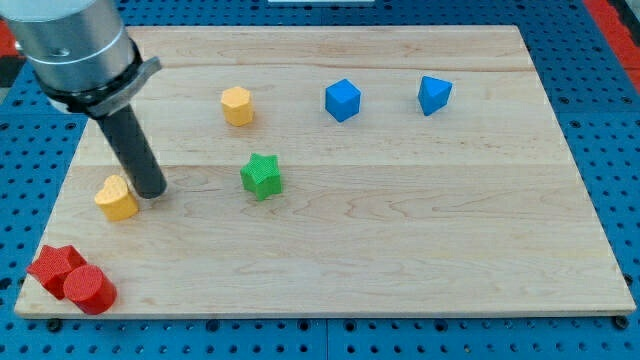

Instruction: Push the yellow hexagon towards the yellow heart

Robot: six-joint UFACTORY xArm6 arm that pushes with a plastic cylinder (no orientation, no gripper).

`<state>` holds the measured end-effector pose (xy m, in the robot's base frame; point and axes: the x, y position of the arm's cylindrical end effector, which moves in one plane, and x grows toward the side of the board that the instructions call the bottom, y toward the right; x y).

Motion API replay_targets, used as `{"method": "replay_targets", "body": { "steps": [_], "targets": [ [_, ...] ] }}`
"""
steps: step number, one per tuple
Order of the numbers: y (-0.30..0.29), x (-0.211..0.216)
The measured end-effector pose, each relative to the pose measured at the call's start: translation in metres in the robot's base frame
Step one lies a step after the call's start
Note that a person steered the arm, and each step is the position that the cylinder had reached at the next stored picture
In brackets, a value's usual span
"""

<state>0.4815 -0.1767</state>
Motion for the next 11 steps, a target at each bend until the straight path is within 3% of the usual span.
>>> {"method": "replay_targets", "body": {
  "steps": [2,5,7,8,10,11],
  "targets": [
    [0.062,-0.022],
    [0.099,-0.115],
    [0.045,-0.158],
    [0.042,-0.164],
    [0.017,-0.218],
    [0.009,-0.207]
  ]
}}
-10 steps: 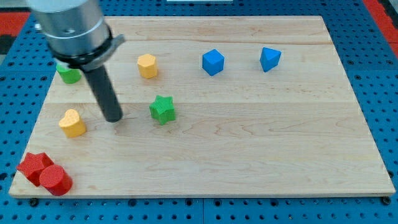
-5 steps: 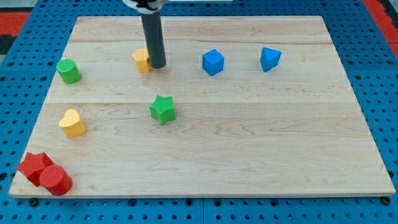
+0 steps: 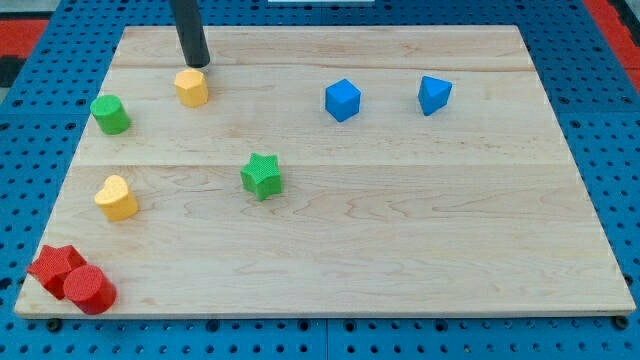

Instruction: Push the yellow hexagon towards the yellow heart

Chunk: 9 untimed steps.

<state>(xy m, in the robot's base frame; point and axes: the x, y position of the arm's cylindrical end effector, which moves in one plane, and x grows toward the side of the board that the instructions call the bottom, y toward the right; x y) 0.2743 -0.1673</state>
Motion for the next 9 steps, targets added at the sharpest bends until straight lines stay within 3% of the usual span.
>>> {"method": "replay_targets", "body": {
  "steps": [5,7,9],
  "targets": [
    [0.005,0.145],
    [-0.009,0.115],
    [-0.031,0.115]
  ]
}}
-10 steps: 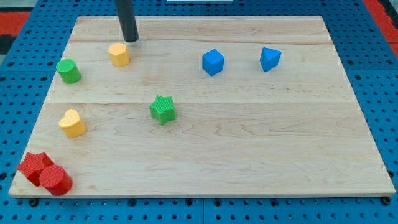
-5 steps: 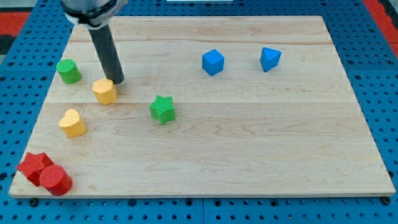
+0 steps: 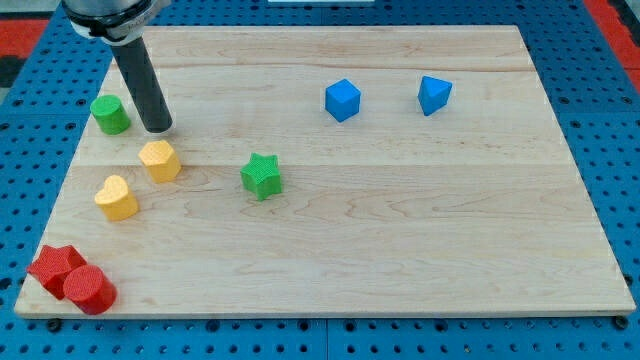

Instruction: Push the yellow hexagon towards the yellow heart

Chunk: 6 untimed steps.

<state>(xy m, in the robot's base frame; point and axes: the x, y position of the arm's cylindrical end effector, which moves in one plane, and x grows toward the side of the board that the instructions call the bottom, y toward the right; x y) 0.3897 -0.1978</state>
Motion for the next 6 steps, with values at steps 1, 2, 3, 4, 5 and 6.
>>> {"method": "replay_targets", "body": {
  "steps": [1,2,3,4,5,6],
  "targets": [
    [0.005,0.016],
    [0.010,0.037],
    [0.017,0.060],
    [0.019,0.085],
    [0.019,0.105],
    [0.019,0.116]
  ]
}}
